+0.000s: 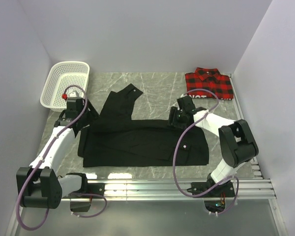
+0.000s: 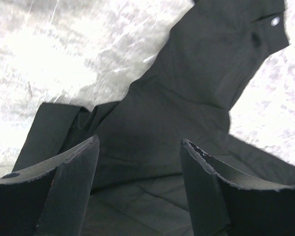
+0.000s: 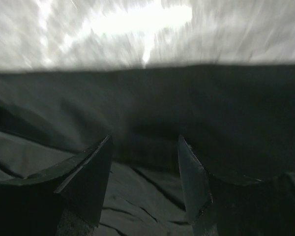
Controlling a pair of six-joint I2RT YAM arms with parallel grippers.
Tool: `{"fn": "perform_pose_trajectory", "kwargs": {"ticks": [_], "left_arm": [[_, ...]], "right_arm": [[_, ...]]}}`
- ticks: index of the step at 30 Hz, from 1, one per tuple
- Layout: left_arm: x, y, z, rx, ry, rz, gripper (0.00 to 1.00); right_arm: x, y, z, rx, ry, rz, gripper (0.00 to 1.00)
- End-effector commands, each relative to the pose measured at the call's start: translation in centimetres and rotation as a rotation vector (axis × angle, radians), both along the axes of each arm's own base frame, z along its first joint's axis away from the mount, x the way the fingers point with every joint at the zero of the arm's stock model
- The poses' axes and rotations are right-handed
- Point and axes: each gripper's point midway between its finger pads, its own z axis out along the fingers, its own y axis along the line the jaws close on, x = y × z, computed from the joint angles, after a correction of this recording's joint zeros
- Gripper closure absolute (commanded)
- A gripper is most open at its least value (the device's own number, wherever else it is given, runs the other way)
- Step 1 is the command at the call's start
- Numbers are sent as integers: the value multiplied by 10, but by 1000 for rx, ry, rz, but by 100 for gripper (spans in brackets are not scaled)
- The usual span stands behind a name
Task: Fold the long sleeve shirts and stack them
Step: Fold the shirt
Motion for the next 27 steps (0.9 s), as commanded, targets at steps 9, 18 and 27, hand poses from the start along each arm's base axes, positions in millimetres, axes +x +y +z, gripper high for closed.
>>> {"fn": "perform_pose_trajectory", "kwargs": {"ticks": [9, 18, 27], "left_arm": [[-8, -6, -6, -26, -8, -25, 20], [60, -17, 8, 16, 5, -129, 7], [145, -34, -33, 104, 99, -272, 9]], "right_arm": [[-37, -7, -21, -98, 67, 92, 38], [-41, -3, -21, -172, 59, 148, 37], [-34, 13, 25, -71, -116, 174, 20]]}}
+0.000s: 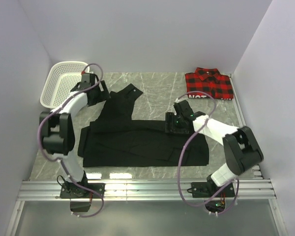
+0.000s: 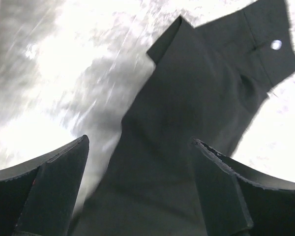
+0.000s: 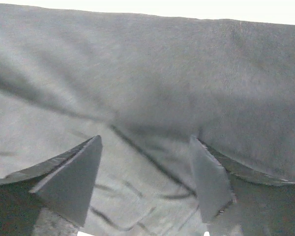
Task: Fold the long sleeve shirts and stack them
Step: Fold the shirt
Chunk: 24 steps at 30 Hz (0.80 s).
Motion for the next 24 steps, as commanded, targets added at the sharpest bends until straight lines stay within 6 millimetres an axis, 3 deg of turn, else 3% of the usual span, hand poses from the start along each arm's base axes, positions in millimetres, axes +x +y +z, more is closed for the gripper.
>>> {"fn": "perform_pose_trajectory", "kwargs": {"ticks": [1, 2, 4, 10, 16, 19, 22, 23, 24], "left_arm": [[32, -10, 3, 40, -32, -99, 11], [38, -11, -10, 40, -16, -105, 12], [54, -16, -7, 26, -38, -113, 15], [90, -34, -38, -53, -19, -142, 20], [100, -41, -62, -91, 11, -145, 29], [98, -49, -68, -132, 14, -158, 39], [91, -61, -67, -196, 17, -190, 57], [90, -63, -66, -203, 14, -196, 70], [85, -67, -64, -215, 10, -211, 76]], "right_arm": [[7, 9, 37, 69, -131, 28, 18], [7, 9, 40, 78, -142, 27, 16], [7, 11, 49, 100, -176, 30, 13], [4, 9, 66, 130, -234, 22, 12], [-4, 1, 67, 127, -254, 0, 12], [-7, -5, 66, 111, -257, -12, 12], [-10, -7, 66, 111, -260, -17, 12], [-10, -7, 68, 120, -268, -17, 13], [-11, -6, 68, 127, -268, -14, 13]]}}
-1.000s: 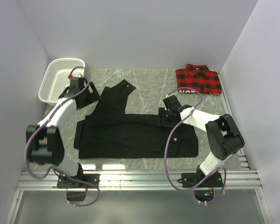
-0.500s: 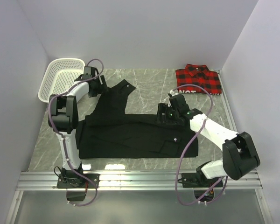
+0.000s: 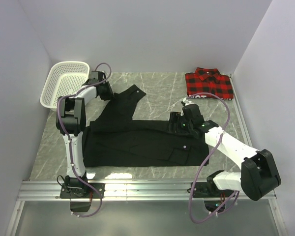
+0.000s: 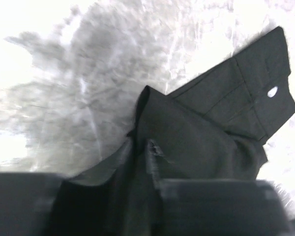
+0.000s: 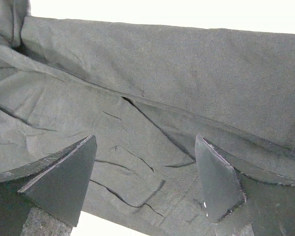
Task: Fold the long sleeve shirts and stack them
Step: Fold the shirt
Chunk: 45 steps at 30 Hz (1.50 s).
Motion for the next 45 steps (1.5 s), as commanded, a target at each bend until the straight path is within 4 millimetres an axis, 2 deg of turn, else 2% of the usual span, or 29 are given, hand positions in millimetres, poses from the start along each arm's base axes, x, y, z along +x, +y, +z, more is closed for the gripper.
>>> {"fn": "perform_pose_trajectory", "kwargs": {"ticks": [1, 2, 3, 8, 10, 11, 12, 13, 14, 15, 16, 17, 18, 19, 20, 21, 23, 25, 26, 27, 29, 33, 36, 37, 39, 40, 42, 43, 45], "left_arm": [[-3, -21, 15, -84, -41, -60, 82], [-5, -22, 18, -90, -45, -65, 95], [-8, -25, 25, -101, -52, -76, 100], [-21, -31, 72, -130, -131, -81, 99], [-33, -35, 107, -151, -181, -87, 100], [-48, -39, 102, -163, -153, -81, 100], [-59, -41, 126, -171, -193, -84, 100], [-70, -43, 131, -172, -197, -86, 99], [-90, -46, 118, -174, -155, -84, 99], [-104, -47, 141, -183, -195, -90, 99], [-119, -49, 141, -190, -183, -96, 99], [-140, -51, 126, -198, -134, -93, 100], [-156, -51, 143, -210, -169, -100, 99], [-172, -51, 139, -213, -142, -105, 100], [-196, -53, 119, -215, -83, -105, 99], [-212, -52, 130, -227, -108, -107, 99], [-254, -55, 102, -260, -7, -108, 99], [-284, -56, 107, -306, -16, -129, 100], [-306, -53, 89, -316, 57, -115, 99], [-317, -51, 97, -329, 28, -110, 100], [-342, -46, 84, -341, 89, -79, 100], [-367, -36, 85, -337, 111, -13, 99], [-379, -27, 82, -295, 165, 11, 87], [-381, -22, 81, -266, 177, 28, 75], [-387, -11, 82, -199, 210, 58, 65], [-383, 1, 82, -141, 199, 103, 52], [-376, 10, 101, -108, 148, 141, 35], [-367, 16, 114, -90, 94, 176, 21], [-355, 25, 127, -71, 30, 227, 10]], "right_arm": [[3, 1, 12, 24, -56, -11, 13], [2, 2, 12, 28, -57, -6, 13], [2, 2, 11, 30, -56, -8, 13], [3, -1, 20, 23, -86, -7, 14], [5, -3, 24, 19, -98, -13, 14], [5, -3, 27, 17, -106, -13, 14], [6, -3, 28, 20, -110, -13, 14], [6, -2, 32, 26, -119, -11, 14], [7, 0, 34, 34, -129, -5, 14], [7, 1, 36, 36, -131, 2, 15], [7, 1, 37, 40, -136, 2, 15], [8, 2, 40, 39, -144, 9, 15], [9, 2, 41, 41, -146, 13, 15], [10, 3, 43, 41, -152, 19, 15], [10, 4, 44, 40, -158, 26, 15], [11, 5, 45, 41, -161, 31, 15], [13, 6, 47, 39, -165, 30, 15], [16, 4, 48, 36, -170, 18, 16], [17, 4, 49, 35, -174, 14, 16], [17, 4, 49, 34, -174, 14, 16], [18, 5, 47, 32, -169, 15, 16], [21, 8, 41, 30, -147, 22, 16], [24, 10, 39, 28, -138, 15, 16], [24, 9, 39, 27, -135, 12, 16], [26, 7, 34, 14, -122, -5, 17], [27, 6, 34, 8, -116, -13, 17], [31, -1, 32, -15, -117, -45, 17], [32, -5, 30, -21, -110, -61, 18], [36, -14, 30, -26, -111, -102, 18]]}}
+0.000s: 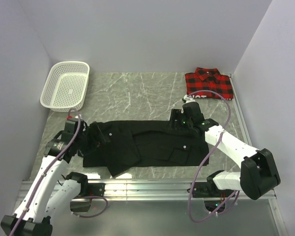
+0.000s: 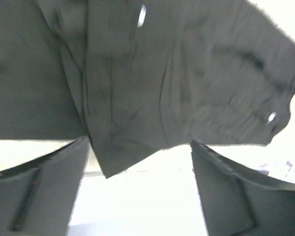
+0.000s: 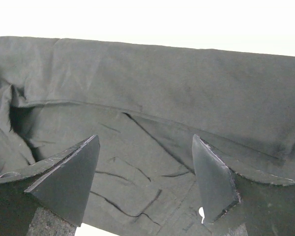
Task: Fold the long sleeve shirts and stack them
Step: Fold the shirt
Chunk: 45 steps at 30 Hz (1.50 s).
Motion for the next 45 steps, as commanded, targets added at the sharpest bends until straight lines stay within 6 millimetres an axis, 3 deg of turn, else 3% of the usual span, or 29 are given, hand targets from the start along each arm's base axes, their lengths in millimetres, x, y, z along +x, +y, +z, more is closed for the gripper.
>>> {"fn": "perform_pose_trajectory", "kwargs": {"ticks": [1, 4, 10, 11, 17, 31, 45], "left_arm": [[22, 21, 36, 76, -125, 117, 4], [49, 35, 40, 136, -181, 211, 8], [100, 76, 11, 242, -171, 379, 20], [113, 77, 7, 227, -183, 381, 21], [142, 83, -25, 242, -107, 339, 28], [162, 79, -57, 244, -7, 243, 41], [172, 96, -66, 281, 15, 255, 41]], "right_arm": [[22, -14, 18, 3, -46, -111, 18], [28, -36, 12, 23, -8, -202, 19], [39, -81, 3, 122, 35, -352, 23], [39, -85, 1, 128, 40, -368, 24], [43, -113, -19, 181, 110, -490, 26], [41, -130, -48, 192, 185, -545, 28], [36, -127, -63, 197, 230, -531, 28]]}}
